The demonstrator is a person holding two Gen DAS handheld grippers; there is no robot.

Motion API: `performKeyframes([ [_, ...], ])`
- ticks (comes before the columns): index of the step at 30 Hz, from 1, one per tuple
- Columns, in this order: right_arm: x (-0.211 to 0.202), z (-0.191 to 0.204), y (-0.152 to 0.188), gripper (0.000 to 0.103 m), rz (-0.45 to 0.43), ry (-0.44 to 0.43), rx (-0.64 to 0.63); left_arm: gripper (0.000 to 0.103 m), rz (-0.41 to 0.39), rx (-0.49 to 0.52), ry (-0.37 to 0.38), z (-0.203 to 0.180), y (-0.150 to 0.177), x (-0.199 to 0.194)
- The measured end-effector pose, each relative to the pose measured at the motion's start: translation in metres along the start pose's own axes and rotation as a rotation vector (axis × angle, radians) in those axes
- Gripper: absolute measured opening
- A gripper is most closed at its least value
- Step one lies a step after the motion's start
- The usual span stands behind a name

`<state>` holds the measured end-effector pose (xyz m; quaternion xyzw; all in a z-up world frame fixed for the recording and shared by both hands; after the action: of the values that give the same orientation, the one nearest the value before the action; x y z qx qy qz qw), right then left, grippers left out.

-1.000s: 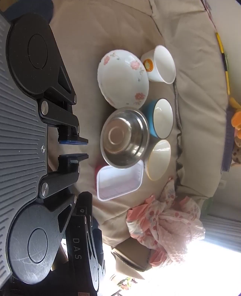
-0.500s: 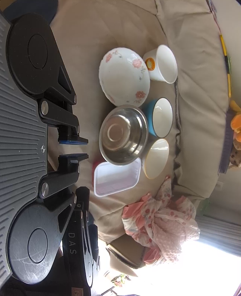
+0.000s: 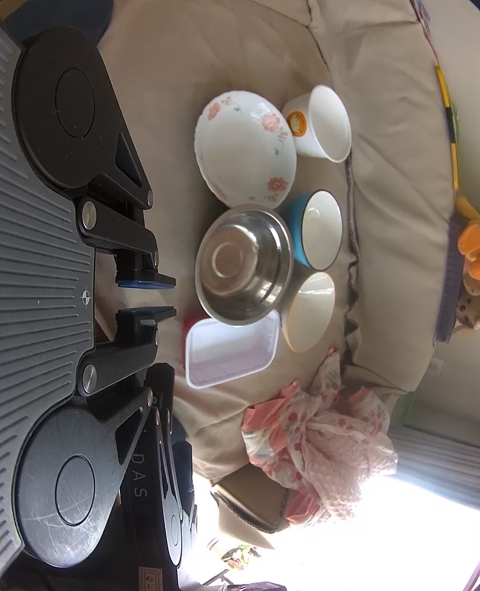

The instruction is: Organize plates and bowls

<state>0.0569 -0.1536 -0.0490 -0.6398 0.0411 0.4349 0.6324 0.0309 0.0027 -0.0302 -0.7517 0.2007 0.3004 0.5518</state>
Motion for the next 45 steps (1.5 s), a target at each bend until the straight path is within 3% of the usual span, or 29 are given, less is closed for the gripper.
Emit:
performKeyframes([
  [45,-0.0018,-0.0019,-0.0032,0.103,-0.012,-0.009,0.003,0.011,-0.009,0.012,-0.001,-0.0052,-0.0065,-0.0021],
])
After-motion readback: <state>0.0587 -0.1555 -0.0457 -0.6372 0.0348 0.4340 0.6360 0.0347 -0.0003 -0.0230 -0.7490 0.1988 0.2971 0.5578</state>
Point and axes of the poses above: each gripper's, at about its wrist camera, not at the fingertips, and x roughly the way its jaws point, z to its left, y to its underside, the point moved 5 cm from there along x, roughly the way its jaws point, and after that the axes turned 4 degrees about -z, right-handed, at the moved point
